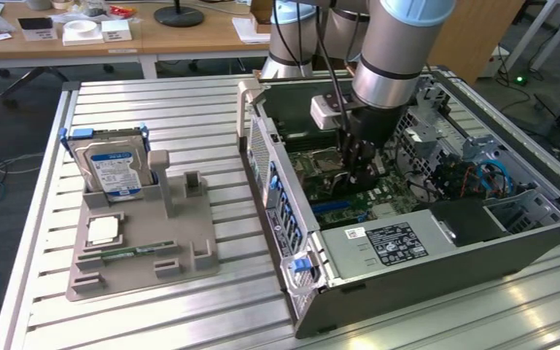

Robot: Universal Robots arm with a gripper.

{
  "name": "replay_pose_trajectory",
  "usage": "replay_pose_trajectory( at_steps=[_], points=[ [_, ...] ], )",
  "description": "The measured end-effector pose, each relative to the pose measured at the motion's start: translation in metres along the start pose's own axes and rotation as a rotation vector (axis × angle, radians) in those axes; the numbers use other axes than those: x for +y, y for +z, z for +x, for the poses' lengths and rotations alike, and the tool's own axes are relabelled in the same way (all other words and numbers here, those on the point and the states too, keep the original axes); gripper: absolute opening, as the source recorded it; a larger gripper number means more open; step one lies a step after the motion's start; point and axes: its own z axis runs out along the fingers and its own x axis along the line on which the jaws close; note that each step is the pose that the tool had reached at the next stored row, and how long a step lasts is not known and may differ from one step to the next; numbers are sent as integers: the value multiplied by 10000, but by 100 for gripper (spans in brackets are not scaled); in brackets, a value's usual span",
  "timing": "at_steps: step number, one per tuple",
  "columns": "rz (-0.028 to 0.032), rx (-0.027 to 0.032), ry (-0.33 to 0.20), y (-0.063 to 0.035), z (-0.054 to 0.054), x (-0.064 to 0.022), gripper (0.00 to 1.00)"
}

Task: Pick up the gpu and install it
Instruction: 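Insert the gpu into the slot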

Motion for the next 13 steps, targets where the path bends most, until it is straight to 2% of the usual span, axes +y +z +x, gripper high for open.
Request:
replay_pose_trajectory(
  at_steps=[13],
  points=[
    [3, 0, -1, 40, 16, 62, 26]
  ],
)
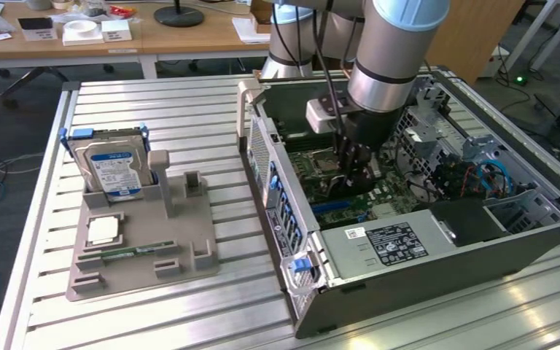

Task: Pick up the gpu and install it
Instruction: 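Insert the gpu into the slot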

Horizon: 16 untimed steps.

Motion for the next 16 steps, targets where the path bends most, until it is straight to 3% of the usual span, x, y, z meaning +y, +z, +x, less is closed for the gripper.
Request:
replay_pose_trajectory(
  at_steps=[16],
  points=[
    [1, 2, 0, 53, -14, 21, 26]
  ],
)
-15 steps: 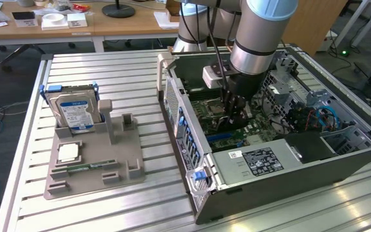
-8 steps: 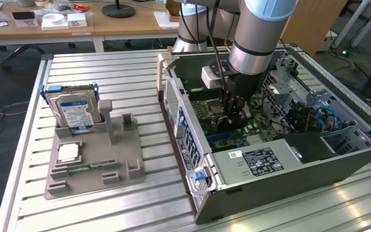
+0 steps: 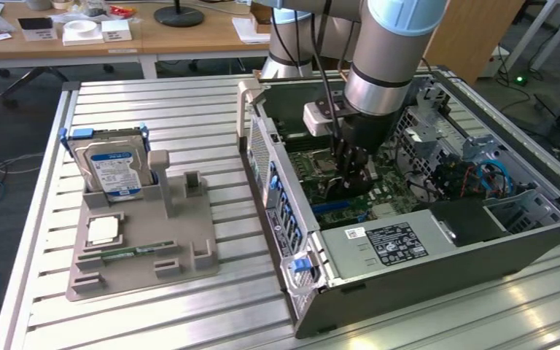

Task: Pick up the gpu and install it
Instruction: 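Insert the gpu into the slot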

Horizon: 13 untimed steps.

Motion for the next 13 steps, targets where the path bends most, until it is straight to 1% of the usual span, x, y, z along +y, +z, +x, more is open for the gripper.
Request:
replay_pose_trajectory(
  at_steps=[7, 13],
  points=[
    [2, -3, -2, 3, 0, 15, 26],
    [-1, 0, -36, 23, 1, 18, 26]
  ],
)
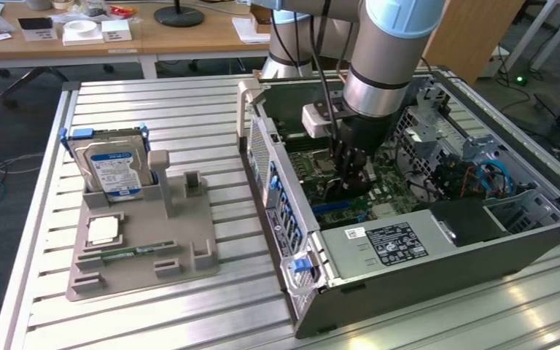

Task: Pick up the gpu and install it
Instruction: 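Insert the gpu into the slot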

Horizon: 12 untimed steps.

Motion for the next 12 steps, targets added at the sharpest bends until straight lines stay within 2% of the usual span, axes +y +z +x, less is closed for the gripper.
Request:
replay_pose_trajectory(
  at_steps=[12],
  points=[
    [0, 0, -15, 31, 0, 17, 26]
  ],
)
